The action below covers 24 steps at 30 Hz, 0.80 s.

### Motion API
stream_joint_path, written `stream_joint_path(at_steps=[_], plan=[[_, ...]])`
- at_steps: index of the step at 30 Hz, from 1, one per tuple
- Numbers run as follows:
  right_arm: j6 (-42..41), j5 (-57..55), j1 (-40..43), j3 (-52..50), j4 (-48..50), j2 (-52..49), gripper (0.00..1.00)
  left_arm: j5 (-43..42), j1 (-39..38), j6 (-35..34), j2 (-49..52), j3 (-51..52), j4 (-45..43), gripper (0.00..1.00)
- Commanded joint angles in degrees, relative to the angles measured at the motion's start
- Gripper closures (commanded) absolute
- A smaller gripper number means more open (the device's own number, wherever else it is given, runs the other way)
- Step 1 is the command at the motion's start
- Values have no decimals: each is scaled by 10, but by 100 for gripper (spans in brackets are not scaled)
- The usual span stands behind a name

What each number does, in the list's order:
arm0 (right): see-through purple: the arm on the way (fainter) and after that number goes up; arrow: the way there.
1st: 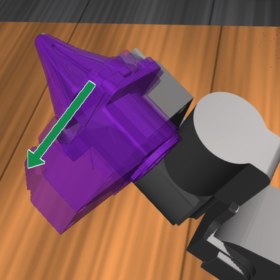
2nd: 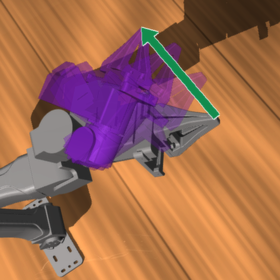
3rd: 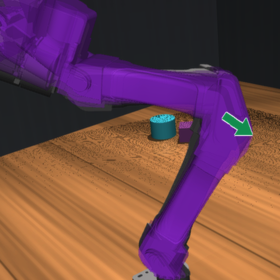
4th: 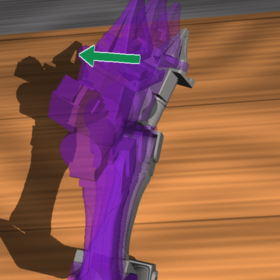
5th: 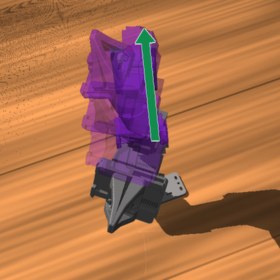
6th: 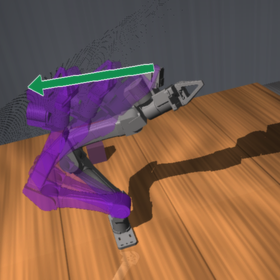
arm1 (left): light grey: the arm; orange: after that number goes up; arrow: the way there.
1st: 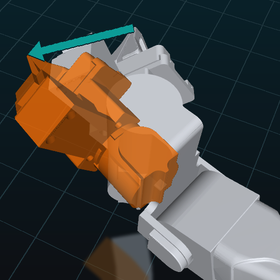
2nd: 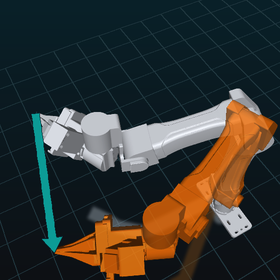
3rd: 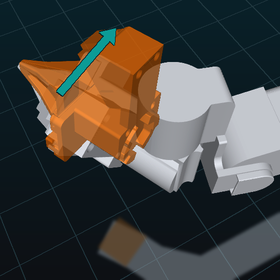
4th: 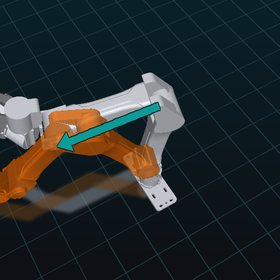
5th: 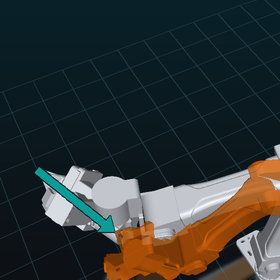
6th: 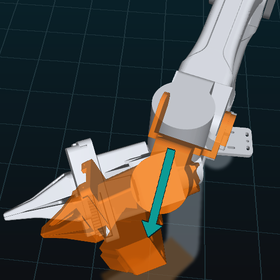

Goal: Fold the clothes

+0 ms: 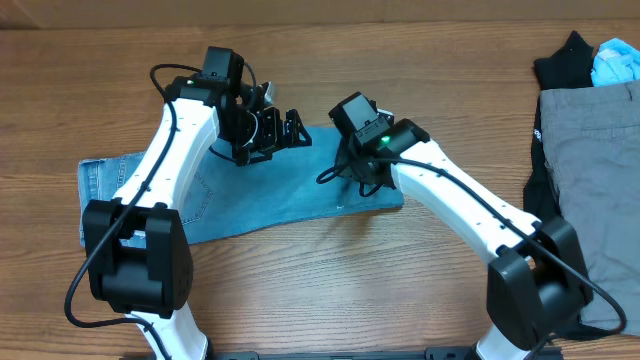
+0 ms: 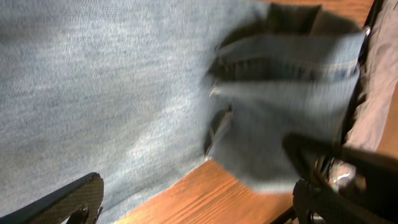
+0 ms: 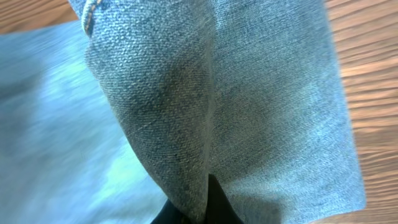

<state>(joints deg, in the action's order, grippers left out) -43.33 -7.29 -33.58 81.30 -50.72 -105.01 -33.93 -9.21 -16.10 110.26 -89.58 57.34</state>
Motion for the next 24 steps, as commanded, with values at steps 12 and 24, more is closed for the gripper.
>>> stream_joint_path(at_steps=[12, 24], plan=[[0, -219, 66, 32, -91, -15, 96, 26, -24, 41, -5, -2, 14, 2], [-28, -244, 42, 31, -87, -35, 96, 27, -24, 41, -5, -2, 29, 0]])
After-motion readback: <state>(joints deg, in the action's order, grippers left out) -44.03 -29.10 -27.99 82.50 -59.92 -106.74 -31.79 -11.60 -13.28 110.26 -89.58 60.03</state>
